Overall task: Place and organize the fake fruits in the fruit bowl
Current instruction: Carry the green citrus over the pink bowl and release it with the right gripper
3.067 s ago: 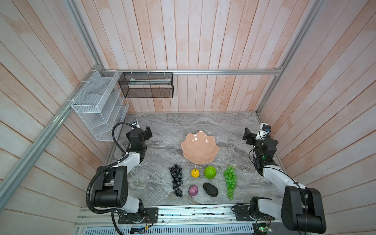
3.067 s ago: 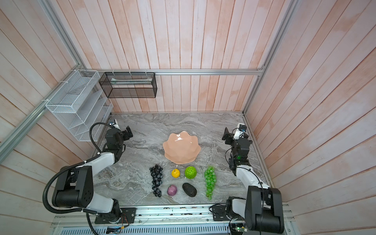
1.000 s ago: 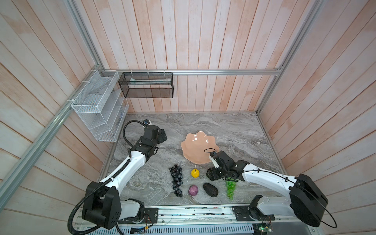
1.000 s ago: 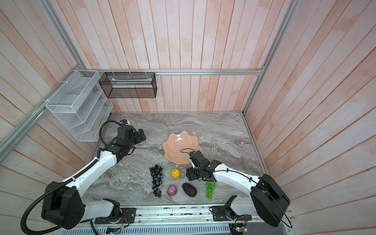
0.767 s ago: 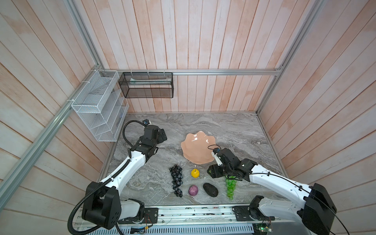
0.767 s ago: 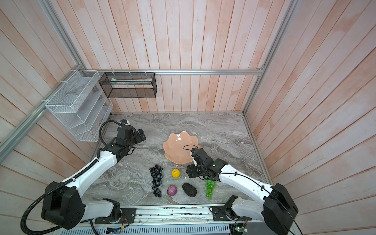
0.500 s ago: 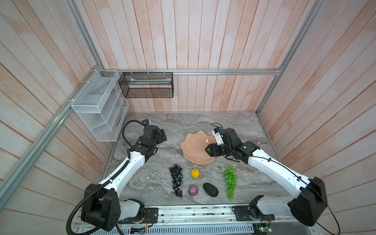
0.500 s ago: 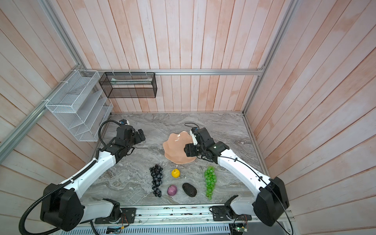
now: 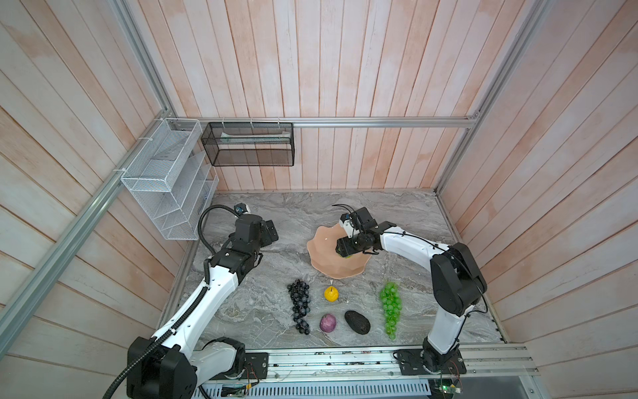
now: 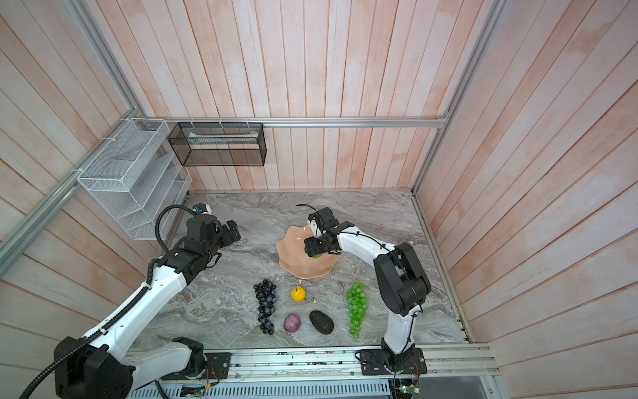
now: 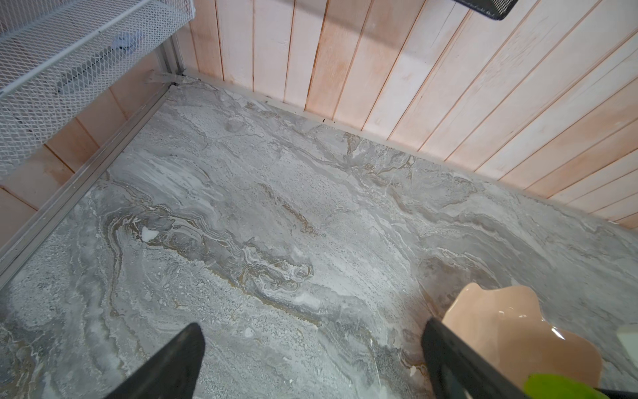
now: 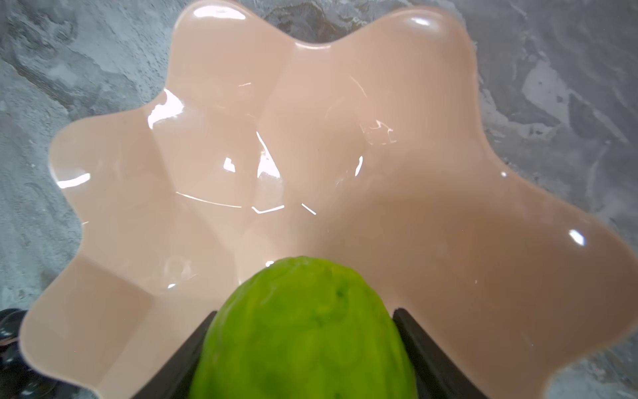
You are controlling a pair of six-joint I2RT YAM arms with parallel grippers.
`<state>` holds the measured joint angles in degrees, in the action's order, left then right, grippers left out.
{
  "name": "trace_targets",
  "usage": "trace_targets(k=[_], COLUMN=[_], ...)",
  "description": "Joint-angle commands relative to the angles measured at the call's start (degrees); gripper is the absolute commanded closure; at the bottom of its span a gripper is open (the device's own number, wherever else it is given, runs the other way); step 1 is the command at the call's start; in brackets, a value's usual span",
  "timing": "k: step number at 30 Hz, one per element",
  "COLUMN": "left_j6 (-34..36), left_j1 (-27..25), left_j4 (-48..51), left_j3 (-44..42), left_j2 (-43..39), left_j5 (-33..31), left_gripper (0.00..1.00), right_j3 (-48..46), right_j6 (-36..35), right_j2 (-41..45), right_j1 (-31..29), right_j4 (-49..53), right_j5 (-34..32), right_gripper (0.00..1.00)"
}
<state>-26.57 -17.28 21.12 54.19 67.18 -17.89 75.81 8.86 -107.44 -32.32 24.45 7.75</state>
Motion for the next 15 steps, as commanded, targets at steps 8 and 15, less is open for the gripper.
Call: trace_targets(k=[8,15], left_j6=[0.9,0.7], left_j1=[0.0,0.0], left_j4=[0.4,1.5], left_j3=[-1.0,-0.4], left_j2=[-1.1,-0.9], left_j5=[0.3,0.3], left_gripper=[0.00,0.00], right_j3=[5.3,6.8], right_j6=[-3.1,-3.1], right_j2=[-5.9,-8.2], right_j1=[-0.2,-0.2], right_j4=[-2.1,-2.2], right_j5=[-3.4,-1.9], right_gripper=[0.43,0.38])
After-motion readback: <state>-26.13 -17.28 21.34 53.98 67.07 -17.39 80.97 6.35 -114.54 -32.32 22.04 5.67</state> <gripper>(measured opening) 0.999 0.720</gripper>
